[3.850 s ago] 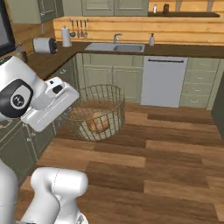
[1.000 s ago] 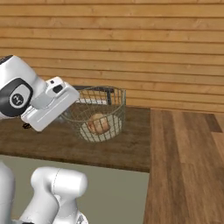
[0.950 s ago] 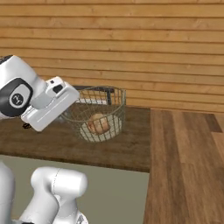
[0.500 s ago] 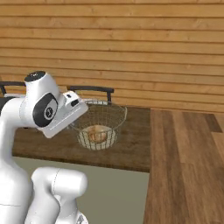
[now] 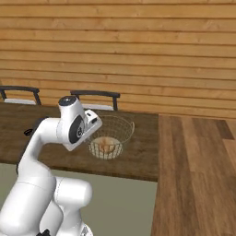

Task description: Open the cabinet, pick up the bread from the cabinet and place it in the basket. Then move the basket to the dining counter.

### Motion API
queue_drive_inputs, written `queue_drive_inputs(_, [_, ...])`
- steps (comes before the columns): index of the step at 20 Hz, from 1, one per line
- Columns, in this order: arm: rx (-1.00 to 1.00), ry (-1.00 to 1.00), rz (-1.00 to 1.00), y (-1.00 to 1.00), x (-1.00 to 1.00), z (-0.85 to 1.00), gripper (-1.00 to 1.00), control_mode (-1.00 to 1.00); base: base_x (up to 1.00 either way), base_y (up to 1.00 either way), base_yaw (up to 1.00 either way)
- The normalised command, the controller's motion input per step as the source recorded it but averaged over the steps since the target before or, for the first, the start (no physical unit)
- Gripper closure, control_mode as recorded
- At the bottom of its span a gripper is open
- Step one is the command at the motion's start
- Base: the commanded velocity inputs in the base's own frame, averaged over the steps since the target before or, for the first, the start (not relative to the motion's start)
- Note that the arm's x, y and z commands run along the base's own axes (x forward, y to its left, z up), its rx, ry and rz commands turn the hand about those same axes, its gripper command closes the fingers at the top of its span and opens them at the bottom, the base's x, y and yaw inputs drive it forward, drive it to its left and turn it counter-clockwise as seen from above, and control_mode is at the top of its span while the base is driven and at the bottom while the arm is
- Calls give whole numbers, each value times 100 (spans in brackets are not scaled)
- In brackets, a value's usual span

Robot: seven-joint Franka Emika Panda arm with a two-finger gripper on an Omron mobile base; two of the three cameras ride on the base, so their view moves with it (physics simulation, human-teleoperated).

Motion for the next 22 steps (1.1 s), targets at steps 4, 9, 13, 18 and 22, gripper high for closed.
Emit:
queue_drive_inputs(4, [0,0,0,9,97,-25,100,-100,0,0,0])
queue_drive_inputs(9, [0,0,0,18,85,-31,100,-100,0,0,0])
queue_drive_inputs(13, [0,0,0,28,42,-19,-100,-100,0,0,0])
queue_drive_inputs(18, [5,0,-1,14,5,2,-100,-100,0,0,0])
queue_drive_inputs(22, [2,0,-3,18,4,60,-100,-100,0,0,0])
